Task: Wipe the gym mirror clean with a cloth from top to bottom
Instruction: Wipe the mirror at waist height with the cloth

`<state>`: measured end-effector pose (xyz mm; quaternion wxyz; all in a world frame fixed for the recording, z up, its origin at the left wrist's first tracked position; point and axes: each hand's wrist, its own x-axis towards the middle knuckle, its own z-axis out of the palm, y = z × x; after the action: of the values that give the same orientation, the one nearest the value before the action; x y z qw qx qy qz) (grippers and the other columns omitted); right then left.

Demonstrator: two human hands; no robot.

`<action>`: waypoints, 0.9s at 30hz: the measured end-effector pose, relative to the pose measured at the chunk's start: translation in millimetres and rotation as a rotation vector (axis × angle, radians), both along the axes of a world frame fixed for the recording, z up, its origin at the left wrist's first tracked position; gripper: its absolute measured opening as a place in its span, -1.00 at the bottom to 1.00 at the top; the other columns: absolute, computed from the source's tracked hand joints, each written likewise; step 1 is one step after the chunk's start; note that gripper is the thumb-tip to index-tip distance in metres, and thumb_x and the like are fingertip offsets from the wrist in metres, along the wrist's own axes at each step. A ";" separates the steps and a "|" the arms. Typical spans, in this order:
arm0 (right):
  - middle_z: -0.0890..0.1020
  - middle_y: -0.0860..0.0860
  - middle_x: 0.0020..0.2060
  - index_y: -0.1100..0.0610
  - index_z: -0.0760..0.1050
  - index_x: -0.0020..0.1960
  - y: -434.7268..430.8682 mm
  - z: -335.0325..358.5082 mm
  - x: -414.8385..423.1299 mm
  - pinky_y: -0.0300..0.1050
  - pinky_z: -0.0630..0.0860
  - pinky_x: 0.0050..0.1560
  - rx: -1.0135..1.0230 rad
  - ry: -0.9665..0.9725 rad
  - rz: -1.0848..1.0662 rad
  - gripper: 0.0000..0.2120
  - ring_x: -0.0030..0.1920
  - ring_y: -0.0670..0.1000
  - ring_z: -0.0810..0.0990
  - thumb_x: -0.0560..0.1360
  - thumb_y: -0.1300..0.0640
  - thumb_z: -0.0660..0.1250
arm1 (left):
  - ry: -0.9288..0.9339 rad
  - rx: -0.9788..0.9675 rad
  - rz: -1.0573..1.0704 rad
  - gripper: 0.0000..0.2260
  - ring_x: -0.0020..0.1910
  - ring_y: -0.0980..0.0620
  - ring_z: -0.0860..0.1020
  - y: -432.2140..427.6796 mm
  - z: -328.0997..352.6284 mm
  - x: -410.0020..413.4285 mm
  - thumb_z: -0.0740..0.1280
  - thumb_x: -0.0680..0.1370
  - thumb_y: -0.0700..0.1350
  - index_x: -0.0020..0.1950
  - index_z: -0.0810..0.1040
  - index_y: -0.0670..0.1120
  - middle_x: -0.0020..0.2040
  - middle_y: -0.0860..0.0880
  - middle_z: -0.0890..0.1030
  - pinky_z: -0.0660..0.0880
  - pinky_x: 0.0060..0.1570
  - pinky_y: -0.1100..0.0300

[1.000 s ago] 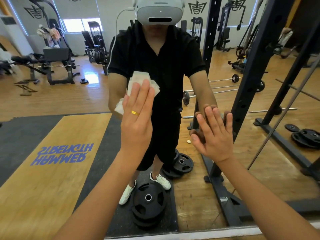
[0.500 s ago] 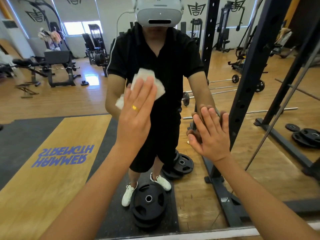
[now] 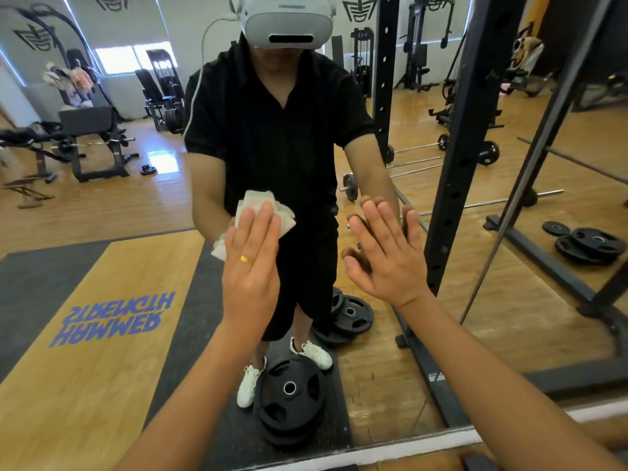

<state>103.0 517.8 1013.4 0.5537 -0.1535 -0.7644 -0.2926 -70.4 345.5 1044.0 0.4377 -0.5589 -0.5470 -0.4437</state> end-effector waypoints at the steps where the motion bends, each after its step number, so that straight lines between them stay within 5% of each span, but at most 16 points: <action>1: 0.04 0.07 0.67 0.09 0.09 0.67 0.1 -0.1 -0.1 0.19 -0.09 0.64 -0.004 0.001 0.003 -0.27 0.66 0.08 0.04 0.60 -0.11 0.24 | 0.008 -0.003 -0.009 -0.63 0.61 -0.07 0.20 2.8 9.0 0.9 0.21 0.63 -0.50 0.43 0.45 -0.33 0.45 -0.22 0.45 0.20 0.57 -0.12; 8: 0.03 0.06 0.67 0.08 0.07 0.67 -0.1 -0.5 1.1 0.19 -0.08 0.63 -0.026 -0.004 0.007 -0.25 0.66 0.07 0.02 0.59 -0.10 0.26 | -0.033 -0.040 -0.085 -0.64 0.54 -0.22 0.28 21.3 56.4 24.9 0.14 0.66 -0.45 0.45 0.46 -0.33 0.48 -0.24 0.43 0.14 0.58 -0.16; 17: 0.01 0.05 0.67 0.10 0.14 0.64 -2.2 0.4 1.5 0.19 -0.09 0.64 -0.039 -0.016 -0.015 -0.30 0.66 0.07 0.01 0.59 -0.11 0.27 | -0.043 -0.142 -0.058 -0.48 0.63 -0.05 0.16 -3.4 -34.7 13.8 0.25 0.59 -0.51 0.53 0.33 -0.25 0.52 -0.13 0.37 0.12 0.60 -0.09; 27: 0.01 0.05 0.68 0.08 0.05 0.68 -2.4 0.3 0.9 0.18 -0.11 0.64 -0.033 -0.004 -0.003 -0.25 0.66 0.06 0.00 0.59 -0.11 0.26 | -0.080 -0.094 -0.241 -0.64 0.55 -0.19 0.26 25.8 43.4 35.1 0.18 0.66 -0.44 0.46 0.45 -0.35 0.48 -0.28 0.43 0.19 0.54 -0.30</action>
<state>103.9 515.4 1013.8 0.5489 -0.1630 -0.7701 -0.2811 -35.3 371.3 1087.5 0.3323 -0.6224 -0.5131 -0.4888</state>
